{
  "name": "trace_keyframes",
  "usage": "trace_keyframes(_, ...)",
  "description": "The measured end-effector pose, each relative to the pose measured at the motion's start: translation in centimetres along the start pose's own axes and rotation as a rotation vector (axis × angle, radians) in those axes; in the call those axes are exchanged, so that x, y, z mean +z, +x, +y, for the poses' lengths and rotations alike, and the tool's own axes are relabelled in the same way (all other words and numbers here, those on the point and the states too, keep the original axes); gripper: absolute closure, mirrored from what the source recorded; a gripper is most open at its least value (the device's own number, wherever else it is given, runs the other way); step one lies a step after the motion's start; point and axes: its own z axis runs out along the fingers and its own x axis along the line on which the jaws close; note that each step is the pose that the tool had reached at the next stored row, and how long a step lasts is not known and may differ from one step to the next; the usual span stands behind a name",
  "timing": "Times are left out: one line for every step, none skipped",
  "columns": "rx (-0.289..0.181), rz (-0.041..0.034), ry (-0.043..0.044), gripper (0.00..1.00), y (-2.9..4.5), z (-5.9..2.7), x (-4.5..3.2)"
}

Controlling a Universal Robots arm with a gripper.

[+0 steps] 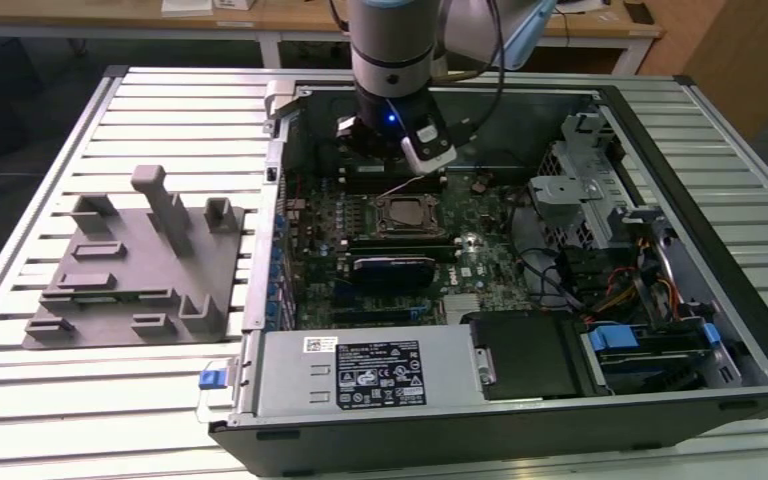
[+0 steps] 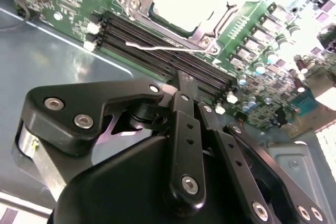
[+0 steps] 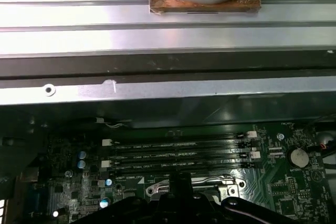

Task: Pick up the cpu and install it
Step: 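Install the first cpu locking lever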

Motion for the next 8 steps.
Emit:
trace_keyframes(0.002, -0.0065, 0.0001, 0.89, 0.01, -0.02, 0.06)
trace_keyframes(0.004, -0.0142, 0.0004, 0.89, 0.01, -0.04, 0.11)
trace_keyframes(0.004, -0.0223, 0.0007, 0.89, 0.01, -0.05, 0.15)
trace_keyframes(0.004, -0.0312, 0.0011, 0.89, 0.01, -0.05, 0.18)
trace_keyframes(0.003, -0.0401, 0.0015, 0.89, 0.01, -0.06, 0.20)
trace_keyframes(0.001, -0.0492, 0.0019, 0.89, 0.01, -0.07, 0.23)
trace_keyframes(0.000, -0.0583, 0.0021, 0.89, 0.02, -0.08, 0.26)
trace_keyframes(-0.001, -0.0680, 0.0024, 0.89, 0.02, -0.09, 0.29)
